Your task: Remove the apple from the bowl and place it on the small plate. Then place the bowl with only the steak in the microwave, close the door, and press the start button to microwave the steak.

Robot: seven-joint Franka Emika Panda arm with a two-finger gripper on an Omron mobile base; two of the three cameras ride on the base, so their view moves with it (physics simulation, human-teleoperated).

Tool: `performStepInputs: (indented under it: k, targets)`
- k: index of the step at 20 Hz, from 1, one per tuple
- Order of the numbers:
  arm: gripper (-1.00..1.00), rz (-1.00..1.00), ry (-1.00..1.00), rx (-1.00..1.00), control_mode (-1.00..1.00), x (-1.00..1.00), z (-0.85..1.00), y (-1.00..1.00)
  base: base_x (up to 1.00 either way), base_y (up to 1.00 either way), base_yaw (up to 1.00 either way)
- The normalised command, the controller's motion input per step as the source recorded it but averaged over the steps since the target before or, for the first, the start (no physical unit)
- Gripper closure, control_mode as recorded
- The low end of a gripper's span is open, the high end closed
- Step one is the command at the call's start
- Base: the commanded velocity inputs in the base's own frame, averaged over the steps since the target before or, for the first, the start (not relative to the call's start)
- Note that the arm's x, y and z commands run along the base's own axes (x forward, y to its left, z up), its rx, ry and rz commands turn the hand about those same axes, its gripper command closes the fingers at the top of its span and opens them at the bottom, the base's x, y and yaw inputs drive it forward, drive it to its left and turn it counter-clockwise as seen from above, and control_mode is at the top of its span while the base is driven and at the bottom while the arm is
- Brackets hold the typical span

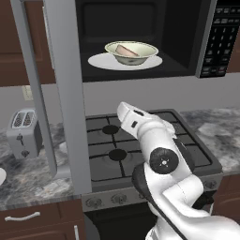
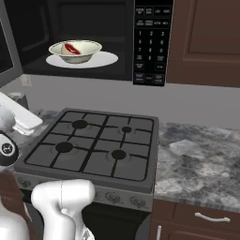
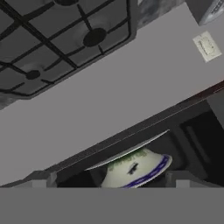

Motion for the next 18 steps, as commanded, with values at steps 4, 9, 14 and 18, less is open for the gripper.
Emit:
performStepInputs:
  k: [4,9,14,18]
  targets:
    - [-1.0,-0.1,-0.16,-0.15,-1.0,-0.2,-0.14,0.01,0.0,0.0,0.0]
    - [-1.0,0.0,-0.18,-0.12,-1.0,-0.54,-0.09,0.0,0.0,0.0,0.0]
    - [-1.0,0.0,-0.11,-0.1,-1.0,-0.09,-0.38,0.1,0.0,0.0,0.0]
    - [-1.0,0.0,-0.15,-0.06,-1.0,0.0,-0.5,0.16,0.0,0.0,0.0]
